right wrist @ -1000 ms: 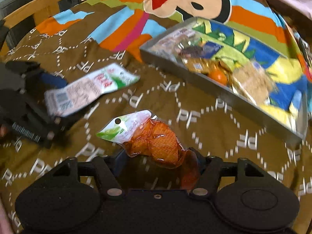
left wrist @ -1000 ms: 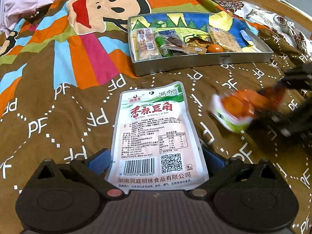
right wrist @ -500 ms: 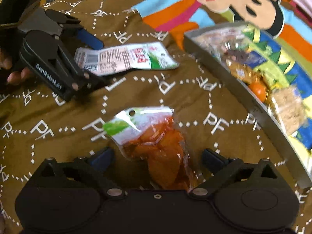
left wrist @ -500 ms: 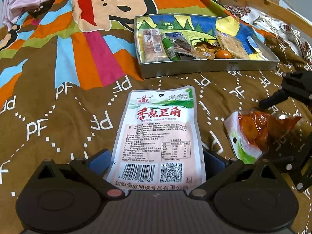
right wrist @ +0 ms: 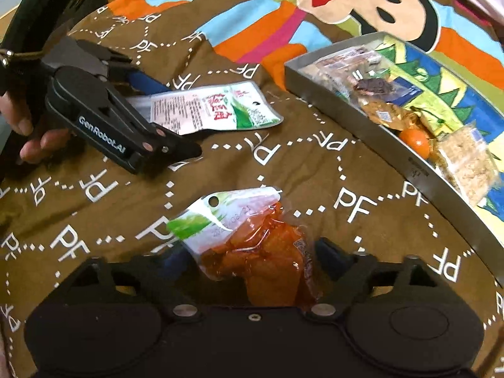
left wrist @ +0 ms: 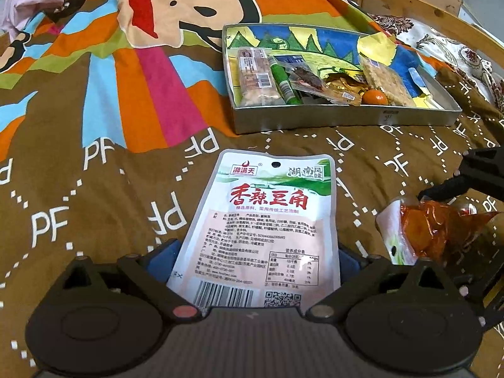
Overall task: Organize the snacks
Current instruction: 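Lift the white and orange packets and carry both toward the tray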
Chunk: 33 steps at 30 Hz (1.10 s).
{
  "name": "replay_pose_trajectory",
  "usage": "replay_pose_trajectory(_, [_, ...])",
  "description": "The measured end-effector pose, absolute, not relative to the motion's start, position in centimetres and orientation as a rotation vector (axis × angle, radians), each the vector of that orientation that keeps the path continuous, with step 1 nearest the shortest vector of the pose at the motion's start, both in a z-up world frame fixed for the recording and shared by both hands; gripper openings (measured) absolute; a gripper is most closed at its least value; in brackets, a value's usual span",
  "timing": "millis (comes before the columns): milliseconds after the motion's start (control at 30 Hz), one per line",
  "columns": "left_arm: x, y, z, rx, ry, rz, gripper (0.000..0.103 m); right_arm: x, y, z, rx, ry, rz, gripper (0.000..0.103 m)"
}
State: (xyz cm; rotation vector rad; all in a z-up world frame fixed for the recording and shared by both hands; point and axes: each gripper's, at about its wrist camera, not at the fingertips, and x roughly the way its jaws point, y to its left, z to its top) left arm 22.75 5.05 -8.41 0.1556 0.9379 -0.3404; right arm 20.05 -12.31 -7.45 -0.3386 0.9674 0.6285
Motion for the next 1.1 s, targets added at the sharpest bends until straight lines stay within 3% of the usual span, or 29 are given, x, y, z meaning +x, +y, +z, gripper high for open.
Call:
replay_pose_trajectory(167, [22.0, 4.9, -7.9, 0.139, 0.953, -0.312, 0.093, 18.8, -12.0, -7.0, -0.33, 0.969, 0.569, 0.067])
replay_pose_trajectory(500, [18.4, 4.5, -6.7, 0.074, 1.009, -0.314, 0.084, 16.3, -12.2, -6.9, -0.26, 0.98, 0.488, 0.065])
replay_pose_trajectory(633, [16.0, 3.6, -6.1, 0.108, 0.979, -0.302, 0.073, 14.9, -12.3, -6.5, -0.237, 0.962, 0.451, 0.064])
replay_pose_trajectory(767, [15.6, 4.0, -5.7, 0.055, 0.978, -0.291, 0.07, 13.7, -12.5, -6.2, -0.219, 0.955, 0.421, 0.064])
replay_pose_trajectory(1100, [17.4, 3.8, -7.7, 0.045, 1.019, -0.3, 0.101, 13.4, -12.7, -6.5, -0.19, 0.948, 0.408, 0.064])
